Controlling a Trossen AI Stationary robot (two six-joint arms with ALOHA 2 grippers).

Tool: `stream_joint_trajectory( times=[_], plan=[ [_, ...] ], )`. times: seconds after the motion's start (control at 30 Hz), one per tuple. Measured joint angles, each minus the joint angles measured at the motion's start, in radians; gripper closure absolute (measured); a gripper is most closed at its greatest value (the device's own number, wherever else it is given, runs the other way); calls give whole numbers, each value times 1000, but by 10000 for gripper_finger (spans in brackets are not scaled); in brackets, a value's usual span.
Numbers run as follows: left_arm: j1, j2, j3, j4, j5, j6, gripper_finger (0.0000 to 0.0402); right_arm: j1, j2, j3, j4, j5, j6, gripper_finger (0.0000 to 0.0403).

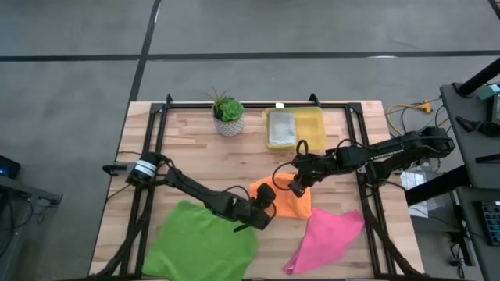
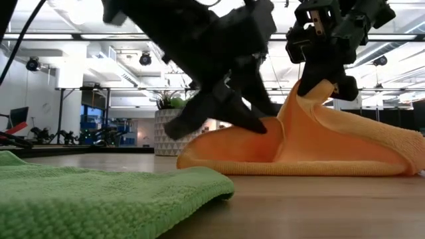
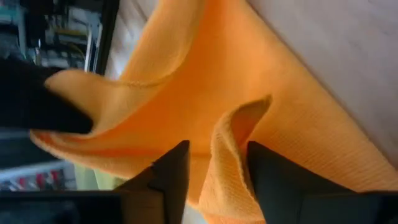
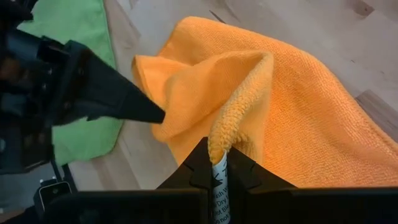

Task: Fold microfiber towels
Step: Fold the orange microfiber cloth

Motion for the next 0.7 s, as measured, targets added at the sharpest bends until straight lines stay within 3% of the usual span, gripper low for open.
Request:
stream_joint_trajectory(
  times=[0.17, 0.33, 0.57, 0.7],
  plan=[
    [33, -26, 60, -248, -1, -331, 380, 1, 0, 0, 12, -1, -28, 394],
    [78, -100, 72, -438, -25, -656, 399, 9, -8, 4, 36, -1, -100, 394],
    [131, -358, -17, -482, -145, -677, 401, -9, -53, 108, -64, 19, -342, 394],
    [220, -532, -91, -460, -165, -589, 401, -60, -61, 286, -321, 198, -517, 394]
  ],
)
